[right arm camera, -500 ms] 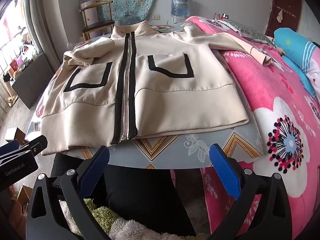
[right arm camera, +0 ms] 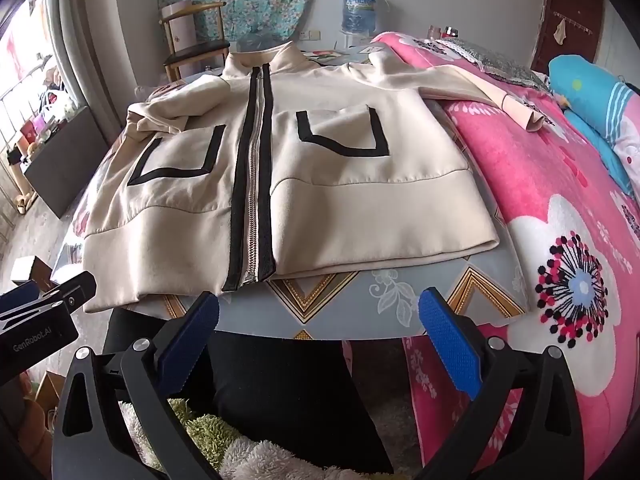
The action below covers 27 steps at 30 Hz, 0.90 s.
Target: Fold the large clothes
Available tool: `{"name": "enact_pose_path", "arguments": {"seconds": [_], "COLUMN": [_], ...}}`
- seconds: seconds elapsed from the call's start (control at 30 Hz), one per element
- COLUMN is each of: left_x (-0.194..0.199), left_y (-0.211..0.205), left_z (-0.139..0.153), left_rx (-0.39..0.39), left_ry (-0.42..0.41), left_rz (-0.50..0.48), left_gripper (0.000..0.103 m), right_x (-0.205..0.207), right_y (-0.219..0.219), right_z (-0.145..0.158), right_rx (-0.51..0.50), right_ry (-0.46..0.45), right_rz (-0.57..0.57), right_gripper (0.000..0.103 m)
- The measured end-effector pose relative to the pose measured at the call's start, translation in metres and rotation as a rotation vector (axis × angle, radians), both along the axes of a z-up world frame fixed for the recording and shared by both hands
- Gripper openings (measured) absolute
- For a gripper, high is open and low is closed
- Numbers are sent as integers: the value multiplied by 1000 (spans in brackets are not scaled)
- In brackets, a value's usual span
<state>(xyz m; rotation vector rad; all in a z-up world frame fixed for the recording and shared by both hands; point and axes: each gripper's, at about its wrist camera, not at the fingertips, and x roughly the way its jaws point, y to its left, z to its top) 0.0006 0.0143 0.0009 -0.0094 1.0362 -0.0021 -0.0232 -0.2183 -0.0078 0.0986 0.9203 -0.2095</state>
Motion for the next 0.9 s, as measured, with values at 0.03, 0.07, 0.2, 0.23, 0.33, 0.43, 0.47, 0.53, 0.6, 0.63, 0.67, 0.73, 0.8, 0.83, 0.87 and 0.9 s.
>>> {"name": "enact_pose_path", "arguments": {"seconds": [0.03,0.07,0.2,0.23,0.33,0.43,0.47,0.53,0.6,0.63,0.67,0.73,0.8,0.83,0.87,0.9], "left_x": [0,0,0,0,0,0,1,1,-1,0,0,0,1,1,1,1], "left_y": [-1,0,0,0,1,1,2,2,2,3,3,2,3,2,2,2], "left_z": [0,0,0,0,-1,-1,-1,-1,-2,-2,-3,-4,-6,-6,-7,-7], "left_rx": [0,1,1,-2,-2,-2,-2,-2,0,1,3,7,9,10,13,14], "left_ry": [0,0,0,1,2,2,2,3,1,0,-1,-1,1,1,0,-1], "left_rz": [-1,-1,-1,-2,0,0,-1,0,2,2,3,3,3,3,3,2], "left_gripper": [95,95,95,95,95,95,95,95,95,95,95,95,95,95,95,95], "right_x": [0,1,4,4,4,4,2,2,2,2,2,2,3,4,4,5], "right_y": [0,0,2,2,2,3,-1,-1,-2,-2,-2,-2,-2,-3,-3,-4], "right_z": [0,1,-1,-1,-1,0,1,1,1,1,1,2,3,4,4,5], "right_rx": [-2,-3,-3,-2,0,-4,1,-1,-5,-6,-7,-12,-17,-21,-24,-27], "right_ry": [0,-1,-1,-1,-2,-6,-8,-8,-8,-9,-10,-15,-25,-32,-36,-40], "right_rz": [1,1,0,1,0,-2,-4,-6,-9,-10,-11,-13,-17,-19,-19,-18], "right_gripper": [97,97,97,97,97,97,97,97,97,97,97,97,97,97,97,97]}}
